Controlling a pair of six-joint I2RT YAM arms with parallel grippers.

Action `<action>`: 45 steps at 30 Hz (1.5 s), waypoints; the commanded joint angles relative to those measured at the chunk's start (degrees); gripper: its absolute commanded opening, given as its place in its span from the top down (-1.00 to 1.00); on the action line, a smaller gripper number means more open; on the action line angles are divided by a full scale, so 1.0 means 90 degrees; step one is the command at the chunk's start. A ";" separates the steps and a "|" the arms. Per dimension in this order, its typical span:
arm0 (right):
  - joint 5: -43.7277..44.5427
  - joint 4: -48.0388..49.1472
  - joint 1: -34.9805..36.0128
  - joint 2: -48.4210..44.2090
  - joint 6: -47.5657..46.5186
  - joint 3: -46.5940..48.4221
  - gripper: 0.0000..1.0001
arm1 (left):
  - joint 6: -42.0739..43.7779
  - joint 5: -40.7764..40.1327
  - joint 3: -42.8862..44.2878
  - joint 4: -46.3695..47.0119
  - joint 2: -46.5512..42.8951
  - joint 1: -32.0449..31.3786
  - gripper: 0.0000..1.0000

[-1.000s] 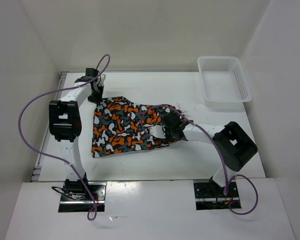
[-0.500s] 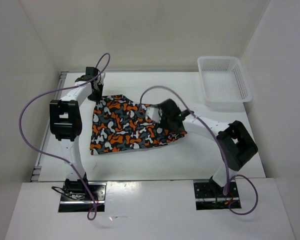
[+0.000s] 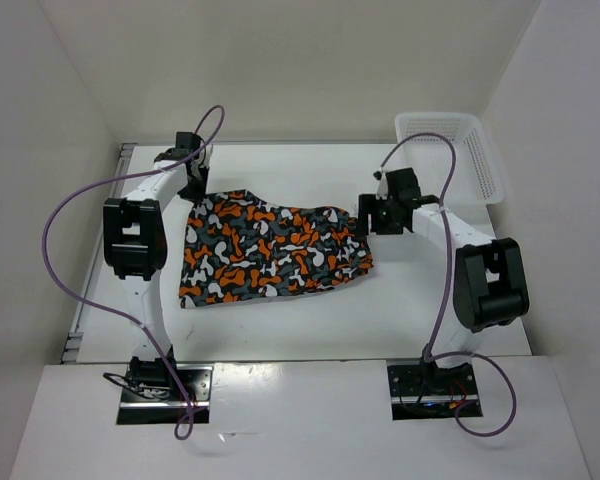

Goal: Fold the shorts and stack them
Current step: Fold the shorts

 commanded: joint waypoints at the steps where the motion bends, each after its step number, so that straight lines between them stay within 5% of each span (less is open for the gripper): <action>1: -0.0825 -0.0197 0.0079 0.0134 0.0947 -0.0212 -0.50 | 0.0023 -0.0157 0.0275 -0.0084 -0.0014 -0.0053 0.51; 9: -0.0944 -0.0118 -0.0058 0.0602 0.1230 -0.0584 -0.56 | 0.0023 -0.0157 0.0275 -0.0142 0.0045 -0.0053 0.44; 16: -0.0271 -0.0060 0.0439 0.1129 0.1230 -0.0448 -0.30 | 0.0023 -0.0157 0.0158 -0.0142 -0.0014 -0.0053 0.40; 19: -0.0086 -0.0060 0.0440 0.1199 0.1289 -0.0447 0.05 | 0.0023 -0.0157 0.0158 -0.0142 -0.0014 -0.0053 0.40; 20: 0.0041 -0.0060 0.0440 0.1199 0.1289 -0.0447 0.33 | 0.0023 -0.0157 0.0158 -0.0142 -0.0014 -0.0053 0.40; 23: 0.0042 0.0008 0.0440 0.1199 0.1357 -0.0447 0.74 | 0.0023 -0.0216 0.0158 -0.0142 -0.0014 -0.0053 0.40; 26: 0.0042 0.0067 0.0440 0.1034 0.1143 -0.0272 1.00 | 0.0023 -0.0333 0.0226 -0.0142 -0.0014 -0.0053 0.29; 34: 0.0307 -0.0137 0.0215 0.0457 -0.0156 0.0334 1.00 | 0.0023 0.0066 0.0442 -0.0416 -0.0423 -0.0053 -0.30; 45: 0.0842 -0.0771 0.0030 -0.0344 -0.0995 0.0646 1.00 | 0.0023 0.1344 -0.1755 -0.1021 -0.1186 -0.0053 -0.38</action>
